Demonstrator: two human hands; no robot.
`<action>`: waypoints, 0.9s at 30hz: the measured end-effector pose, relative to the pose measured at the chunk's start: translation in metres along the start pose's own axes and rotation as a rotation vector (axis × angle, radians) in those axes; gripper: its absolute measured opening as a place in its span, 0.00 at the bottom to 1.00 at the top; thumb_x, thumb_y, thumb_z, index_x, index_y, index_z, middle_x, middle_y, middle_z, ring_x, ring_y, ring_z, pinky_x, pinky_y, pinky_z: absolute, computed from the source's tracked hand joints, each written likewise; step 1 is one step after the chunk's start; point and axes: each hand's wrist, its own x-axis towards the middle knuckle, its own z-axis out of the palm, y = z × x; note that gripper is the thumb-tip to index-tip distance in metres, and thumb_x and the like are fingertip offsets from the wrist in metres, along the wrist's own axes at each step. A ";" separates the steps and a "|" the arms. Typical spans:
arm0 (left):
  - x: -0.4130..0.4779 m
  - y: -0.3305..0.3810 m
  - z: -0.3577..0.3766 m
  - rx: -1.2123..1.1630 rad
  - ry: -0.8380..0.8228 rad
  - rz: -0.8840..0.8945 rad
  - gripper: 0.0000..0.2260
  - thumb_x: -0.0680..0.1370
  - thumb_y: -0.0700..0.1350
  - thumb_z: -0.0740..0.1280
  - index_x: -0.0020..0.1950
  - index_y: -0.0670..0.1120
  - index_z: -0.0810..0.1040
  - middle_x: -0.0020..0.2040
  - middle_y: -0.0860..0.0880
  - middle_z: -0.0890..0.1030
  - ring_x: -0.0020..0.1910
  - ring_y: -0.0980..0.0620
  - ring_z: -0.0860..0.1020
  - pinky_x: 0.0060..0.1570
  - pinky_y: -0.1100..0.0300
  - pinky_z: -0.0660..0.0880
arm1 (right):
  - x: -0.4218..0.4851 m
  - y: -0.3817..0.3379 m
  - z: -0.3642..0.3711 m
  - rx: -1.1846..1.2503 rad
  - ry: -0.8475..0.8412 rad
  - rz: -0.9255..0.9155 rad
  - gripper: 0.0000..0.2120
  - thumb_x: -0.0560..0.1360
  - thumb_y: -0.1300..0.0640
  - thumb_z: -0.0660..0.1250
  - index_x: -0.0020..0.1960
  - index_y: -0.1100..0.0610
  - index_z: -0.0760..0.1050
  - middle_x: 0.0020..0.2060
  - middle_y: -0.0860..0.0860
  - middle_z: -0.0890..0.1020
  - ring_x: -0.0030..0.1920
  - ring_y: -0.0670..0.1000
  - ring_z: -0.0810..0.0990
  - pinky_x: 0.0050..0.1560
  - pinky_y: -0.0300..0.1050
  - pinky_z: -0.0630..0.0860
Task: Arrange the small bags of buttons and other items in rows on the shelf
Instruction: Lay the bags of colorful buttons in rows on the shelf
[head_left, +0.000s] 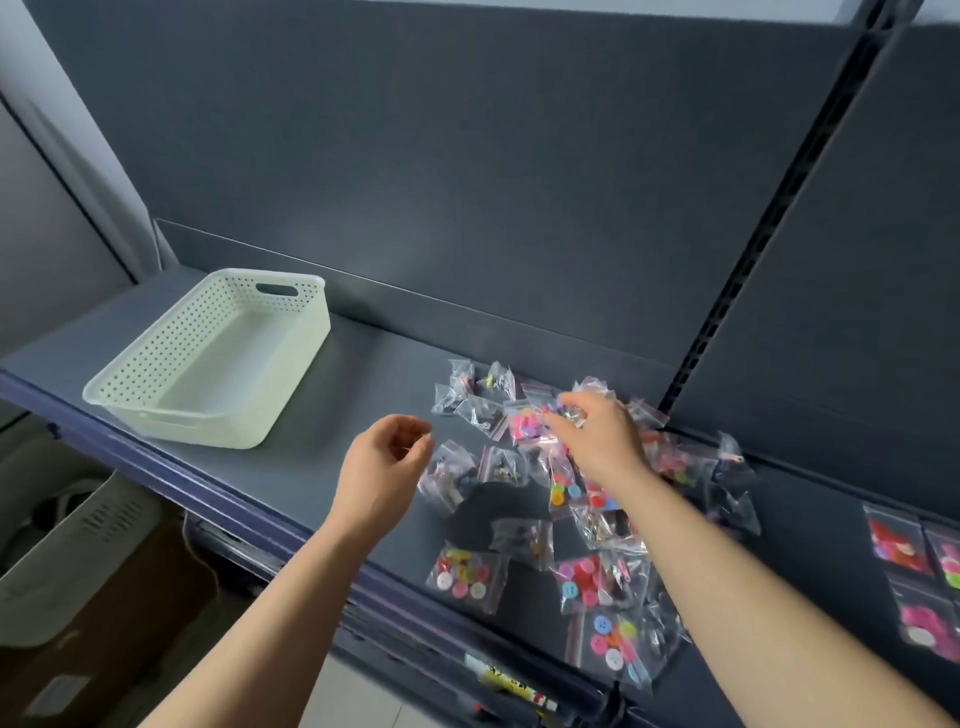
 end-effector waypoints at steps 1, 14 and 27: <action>0.009 0.000 0.004 0.004 -0.005 0.008 0.04 0.76 0.44 0.69 0.50 0.48 0.81 0.37 0.56 0.80 0.31 0.63 0.74 0.34 0.70 0.68 | 0.010 0.001 0.004 -0.042 -0.031 0.006 0.22 0.75 0.47 0.67 0.66 0.56 0.74 0.60 0.51 0.80 0.55 0.53 0.79 0.53 0.42 0.72; 0.088 0.014 0.085 0.408 -0.289 0.358 0.13 0.74 0.55 0.70 0.55 0.52 0.83 0.51 0.49 0.80 0.54 0.45 0.74 0.54 0.57 0.68 | 0.023 0.019 -0.015 0.499 0.093 0.234 0.05 0.74 0.54 0.68 0.40 0.53 0.81 0.36 0.52 0.83 0.35 0.49 0.77 0.40 0.48 0.75; 0.087 0.028 0.061 -0.426 -0.548 0.026 0.09 0.75 0.41 0.71 0.42 0.42 0.71 0.36 0.46 0.81 0.36 0.51 0.78 0.42 0.57 0.75 | -0.044 0.023 -0.040 0.461 0.219 0.416 0.20 0.79 0.66 0.56 0.54 0.43 0.77 0.47 0.43 0.81 0.38 0.52 0.72 0.35 0.41 0.70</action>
